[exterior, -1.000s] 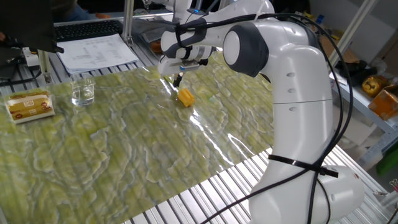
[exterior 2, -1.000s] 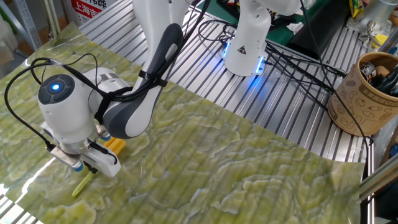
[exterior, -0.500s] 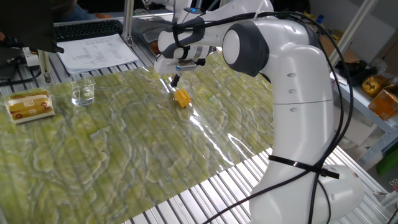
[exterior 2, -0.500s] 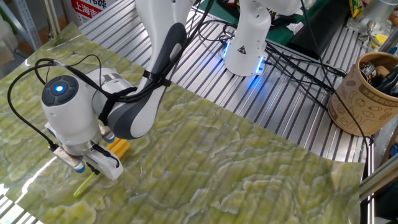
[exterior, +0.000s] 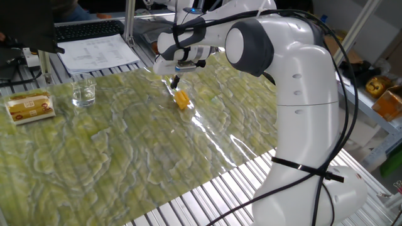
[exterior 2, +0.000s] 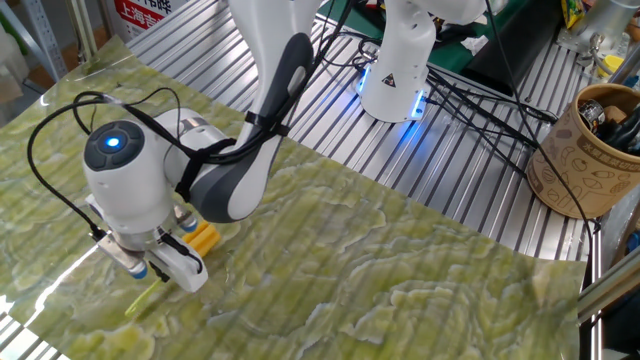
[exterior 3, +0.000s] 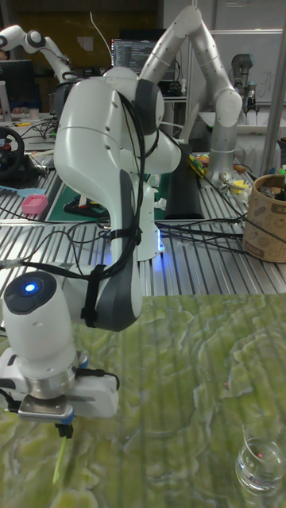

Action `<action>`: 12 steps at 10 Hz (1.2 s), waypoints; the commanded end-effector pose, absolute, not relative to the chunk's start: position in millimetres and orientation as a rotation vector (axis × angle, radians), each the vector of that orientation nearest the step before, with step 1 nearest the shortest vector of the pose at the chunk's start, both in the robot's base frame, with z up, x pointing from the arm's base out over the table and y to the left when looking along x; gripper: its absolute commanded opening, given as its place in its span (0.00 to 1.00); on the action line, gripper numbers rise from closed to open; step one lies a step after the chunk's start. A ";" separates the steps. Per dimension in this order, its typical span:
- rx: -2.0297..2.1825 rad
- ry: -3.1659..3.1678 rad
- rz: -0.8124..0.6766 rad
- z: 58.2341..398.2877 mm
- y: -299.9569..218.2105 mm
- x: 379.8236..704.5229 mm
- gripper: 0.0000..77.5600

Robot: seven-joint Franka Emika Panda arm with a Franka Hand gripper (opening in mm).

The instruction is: Scrub the table with a brush

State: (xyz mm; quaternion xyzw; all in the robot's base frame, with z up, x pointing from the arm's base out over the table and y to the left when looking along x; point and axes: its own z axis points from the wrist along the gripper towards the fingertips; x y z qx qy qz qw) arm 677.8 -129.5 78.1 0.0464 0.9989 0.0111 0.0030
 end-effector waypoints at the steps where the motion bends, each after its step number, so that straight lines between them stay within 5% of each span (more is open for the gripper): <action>1: 0.212 3.114 0.022 82.4 -113.4 670.3 0.02; 12: 0.325 3.050 0.031 66.8 -83.4 664.4 0.02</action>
